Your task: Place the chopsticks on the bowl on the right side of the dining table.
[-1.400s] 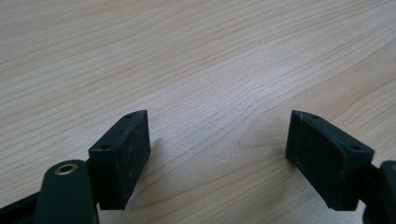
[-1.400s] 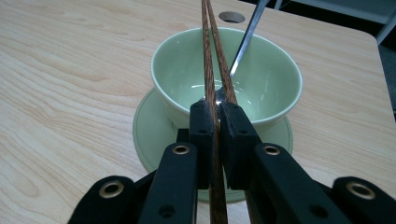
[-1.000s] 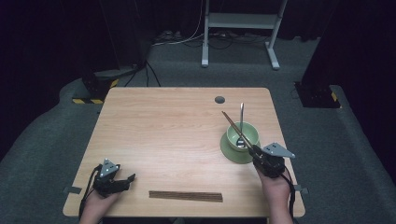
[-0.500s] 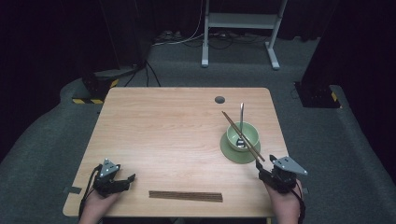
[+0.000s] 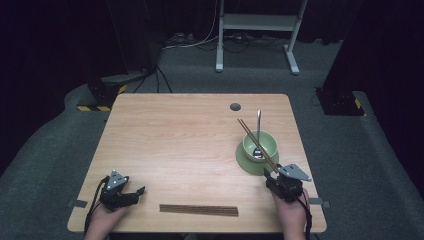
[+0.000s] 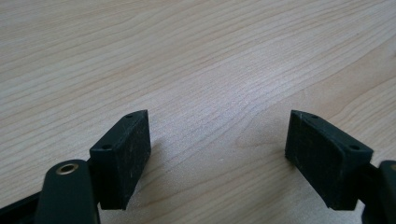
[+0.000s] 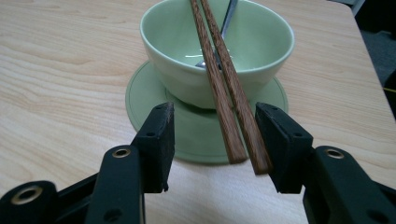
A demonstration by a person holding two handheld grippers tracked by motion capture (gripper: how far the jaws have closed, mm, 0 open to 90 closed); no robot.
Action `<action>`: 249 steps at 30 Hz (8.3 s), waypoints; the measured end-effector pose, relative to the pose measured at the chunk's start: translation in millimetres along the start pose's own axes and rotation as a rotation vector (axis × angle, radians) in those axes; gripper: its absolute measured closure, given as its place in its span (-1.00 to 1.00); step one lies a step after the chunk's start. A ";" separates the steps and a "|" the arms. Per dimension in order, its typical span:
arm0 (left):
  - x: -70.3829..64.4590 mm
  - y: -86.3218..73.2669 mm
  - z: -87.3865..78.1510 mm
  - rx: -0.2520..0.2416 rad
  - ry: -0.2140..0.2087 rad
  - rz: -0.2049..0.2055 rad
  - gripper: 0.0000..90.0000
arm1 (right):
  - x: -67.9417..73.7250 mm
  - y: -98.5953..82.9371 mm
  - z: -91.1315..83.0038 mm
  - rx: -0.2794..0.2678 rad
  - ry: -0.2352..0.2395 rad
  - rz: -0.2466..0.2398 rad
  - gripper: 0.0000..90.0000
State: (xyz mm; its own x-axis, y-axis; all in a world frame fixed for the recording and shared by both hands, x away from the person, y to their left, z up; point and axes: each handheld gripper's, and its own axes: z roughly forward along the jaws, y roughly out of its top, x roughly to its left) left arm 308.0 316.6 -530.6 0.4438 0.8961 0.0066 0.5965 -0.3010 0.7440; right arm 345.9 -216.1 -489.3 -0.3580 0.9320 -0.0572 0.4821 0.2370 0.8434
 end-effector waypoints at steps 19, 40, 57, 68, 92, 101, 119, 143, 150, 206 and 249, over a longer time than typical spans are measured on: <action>-0.2 0.1 0.0 0.000 0.000 0.003 -0.50 | -0.9 4.8 7.2 -0.012 0.039 0.001 0.68; 0.0 0.1 0.1 0.000 -0.002 0.003 -0.50 | 1.7 -0.3 -5.5 -0.001 0.120 -0.028 0.69; 0.0 0.2 0.1 0.000 -0.003 0.003 -0.50 | 4.2 2.0 -3.0 -0.007 0.095 -0.041 0.54; 0.1 0.2 0.2 0.001 -0.006 0.000 -0.50 | -0.7 2.0 -6.0 -0.022 0.042 -0.022 0.47; 1.1 0.6 0.5 0.003 -0.010 0.005 -0.50 | -10.9 -1.2 -10.5 -0.034 -0.040 -0.015 0.24; 2.0 1.3 1.2 0.006 -0.018 0.006 -0.52 | -18.7 -4.8 -12.2 -0.032 -0.076 0.008 0.22; 3.6 35.3 26.5 0.045 0.007 -0.038 -0.93 | -33.6 0.1 -4.5 -0.017 -0.104 0.016 0.16; -74.2 168.7 93.3 -0.130 -0.130 0.005 -0.56 | -60.6 21.0 5.5 -0.038 -0.042 0.011 0.17; -109.8 188.8 114.2 -0.195 -0.164 0.021 -0.13 | -70.5 24.1 9.4 -0.041 -0.032 0.010 0.18; -178.6 195.0 145.4 -0.205 -0.178 0.060 -0.09 | -64.0 27.9 20.7 -0.004 0.014 -0.082 0.11; -173.8 190.5 149.6 -0.264 -0.215 0.020 -0.04 | -73.7 12.0 8.0 0.009 -0.049 -0.019 0.22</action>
State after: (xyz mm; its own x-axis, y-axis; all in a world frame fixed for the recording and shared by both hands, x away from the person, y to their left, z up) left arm 444.5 54.7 -490.0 0.6014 0.7930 -0.0972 0.4052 -0.1980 0.8925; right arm 384.5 -279.7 -479.3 -0.3277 0.9395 -0.0996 0.4832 0.2572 0.8369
